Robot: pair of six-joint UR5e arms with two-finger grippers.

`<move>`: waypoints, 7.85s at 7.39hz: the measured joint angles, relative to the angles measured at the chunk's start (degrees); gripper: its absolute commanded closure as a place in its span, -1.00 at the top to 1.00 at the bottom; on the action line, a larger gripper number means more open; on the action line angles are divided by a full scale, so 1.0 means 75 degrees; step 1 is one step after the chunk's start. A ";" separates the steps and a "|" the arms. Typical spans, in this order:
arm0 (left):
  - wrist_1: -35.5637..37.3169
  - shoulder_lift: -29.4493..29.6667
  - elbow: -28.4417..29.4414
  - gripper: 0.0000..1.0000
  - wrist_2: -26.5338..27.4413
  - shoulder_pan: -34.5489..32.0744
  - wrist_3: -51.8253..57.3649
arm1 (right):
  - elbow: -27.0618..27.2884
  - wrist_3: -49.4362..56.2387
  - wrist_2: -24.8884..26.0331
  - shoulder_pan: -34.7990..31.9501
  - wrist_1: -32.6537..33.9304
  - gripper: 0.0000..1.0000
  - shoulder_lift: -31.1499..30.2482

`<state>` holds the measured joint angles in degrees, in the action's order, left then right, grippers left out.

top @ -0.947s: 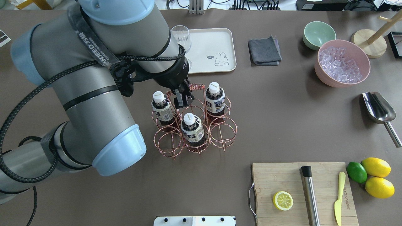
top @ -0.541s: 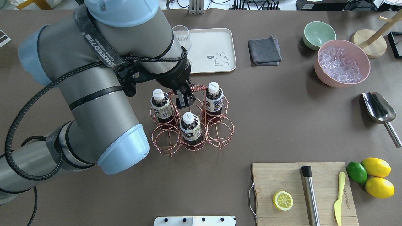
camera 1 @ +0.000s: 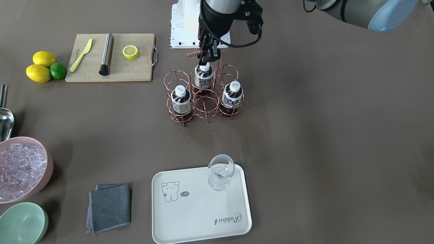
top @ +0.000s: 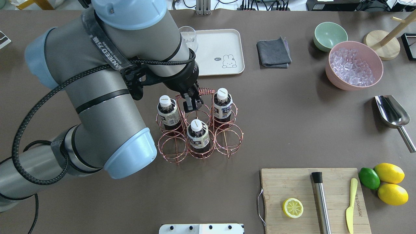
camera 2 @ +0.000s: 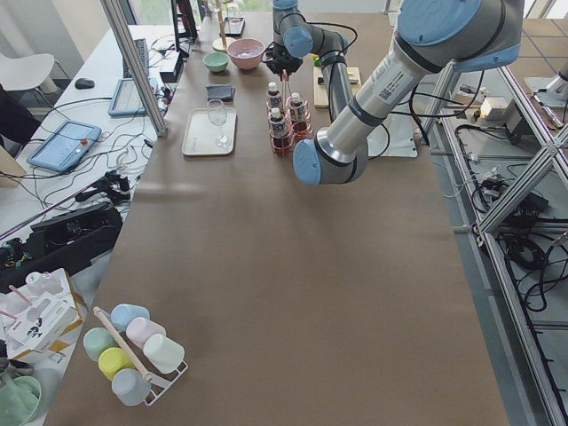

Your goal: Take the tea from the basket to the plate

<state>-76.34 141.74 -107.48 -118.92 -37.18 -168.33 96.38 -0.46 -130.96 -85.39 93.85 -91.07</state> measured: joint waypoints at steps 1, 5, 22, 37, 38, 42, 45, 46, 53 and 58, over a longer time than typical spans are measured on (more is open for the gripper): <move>-0.0003 -0.0004 -0.0001 -1.00 0.0001 0.0000 0.0002 | -0.0004 -0.0001 0.0000 0.0004 -0.0003 0.99 0.0001; 0.0004 -0.0024 -0.0081 -1.00 0.0021 0.0000 -0.0002 | 0.0118 -0.0009 -0.0084 0.0006 0.0008 0.99 0.0012; 0.0147 -0.0030 -0.0248 -1.00 0.0219 0.0128 -0.0009 | 0.1924 -0.1488 -0.1161 0.2153 -0.3112 0.98 0.2266; 0.0146 -0.0037 -0.0255 -1.00 0.0211 0.0130 -0.0021 | 0.1216 -0.2855 0.2513 0.6427 -0.5798 0.48 0.3646; 0.0147 -0.0038 -0.0251 -1.00 0.0211 0.0135 -0.0021 | 0.1189 -0.2837 0.2520 0.6427 -0.5803 0.42 0.3646; 0.0148 -0.0037 -0.0245 -1.00 0.0220 0.0141 -0.0021 | 0.1044 -0.2802 0.2710 0.6434 -0.5799 0.00 0.3729; 0.0147 -0.0037 -0.0227 -1.00 0.0223 0.0151 -0.0021 | 0.1018 -0.2810 0.2768 0.6437 -0.5805 -1.00 0.3739; 0.0147 -0.0034 -0.0218 -1.00 0.0223 0.0160 -0.0021 | 0.1018 -0.2823 0.2779 0.6439 -0.5806 -1.00 0.3739; 0.0147 -0.0035 -0.0220 -1.00 0.0235 0.0188 -0.0010 | 0.1596 -0.2781 0.2488 0.6420 -0.5750 -1.00 0.3584; 0.0147 -0.0031 -0.0224 -1.00 0.0235 0.0188 -0.0010 | 0.2041 -0.2749 0.1597 0.5633 -0.5271 -1.00 0.3658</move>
<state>-75.24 141.50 -109.16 -117.16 -35.77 -168.40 111.69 -21.08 -118.99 -43.14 54.32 -63.63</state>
